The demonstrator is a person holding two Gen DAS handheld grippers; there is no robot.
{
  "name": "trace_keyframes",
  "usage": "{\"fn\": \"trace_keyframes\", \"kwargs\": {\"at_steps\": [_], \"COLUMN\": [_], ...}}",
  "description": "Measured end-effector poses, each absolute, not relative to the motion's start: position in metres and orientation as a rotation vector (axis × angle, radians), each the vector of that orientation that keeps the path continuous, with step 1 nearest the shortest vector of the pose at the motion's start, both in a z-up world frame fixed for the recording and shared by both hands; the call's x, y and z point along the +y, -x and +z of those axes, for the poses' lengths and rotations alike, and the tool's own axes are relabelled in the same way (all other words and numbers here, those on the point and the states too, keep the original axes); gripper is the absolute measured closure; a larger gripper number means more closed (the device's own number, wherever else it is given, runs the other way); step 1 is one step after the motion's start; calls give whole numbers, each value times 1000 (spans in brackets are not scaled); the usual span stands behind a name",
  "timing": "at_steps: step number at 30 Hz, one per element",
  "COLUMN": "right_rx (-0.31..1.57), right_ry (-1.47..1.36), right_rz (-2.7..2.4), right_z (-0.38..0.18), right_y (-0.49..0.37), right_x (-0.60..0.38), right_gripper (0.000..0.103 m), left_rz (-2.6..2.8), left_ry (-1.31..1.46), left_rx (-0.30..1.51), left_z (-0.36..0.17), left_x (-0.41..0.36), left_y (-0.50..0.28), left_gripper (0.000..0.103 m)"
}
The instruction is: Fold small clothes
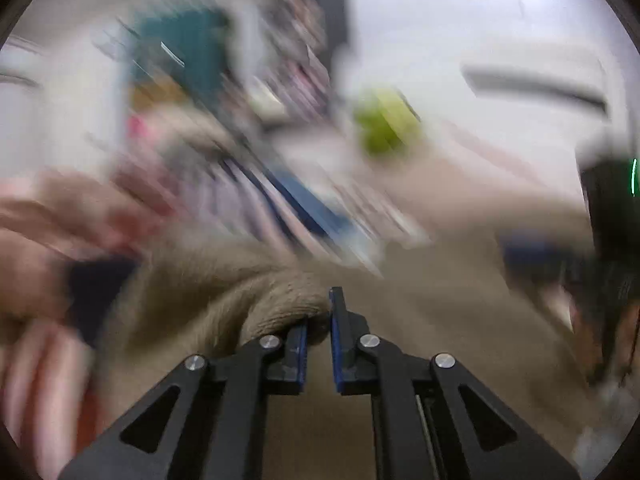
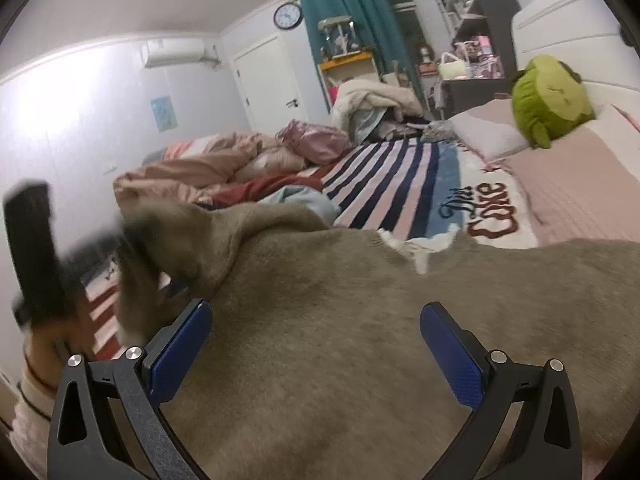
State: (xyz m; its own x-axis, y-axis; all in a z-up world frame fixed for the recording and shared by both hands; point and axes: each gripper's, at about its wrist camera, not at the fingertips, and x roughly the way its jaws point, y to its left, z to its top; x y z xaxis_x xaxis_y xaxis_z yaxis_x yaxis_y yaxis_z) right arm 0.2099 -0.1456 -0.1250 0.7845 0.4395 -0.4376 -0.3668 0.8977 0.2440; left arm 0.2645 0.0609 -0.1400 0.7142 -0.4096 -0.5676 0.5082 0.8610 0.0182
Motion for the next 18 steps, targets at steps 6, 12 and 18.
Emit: {"fn": "trace_keyframes", "kwargs": {"at_steps": [6,12,18], "right_rx": [513,549,605], "right_ry": [-158,-113,-8], "right_rz": [407,416,582], "right_z": [-124,-124,-126], "right_y": [-184,-182,-179], "right_x": [-175,-171,-95], "right_gripper": [0,0,0], "left_rz": [-534,-480,-265], "left_ry": [-251,-82,93], "left_rx": [880,746,617], "left_z": [-208,-157,-127], "left_x": [19,70,144], "left_y": [-274,-216,-152], "left_gripper": [86,59,54]}}
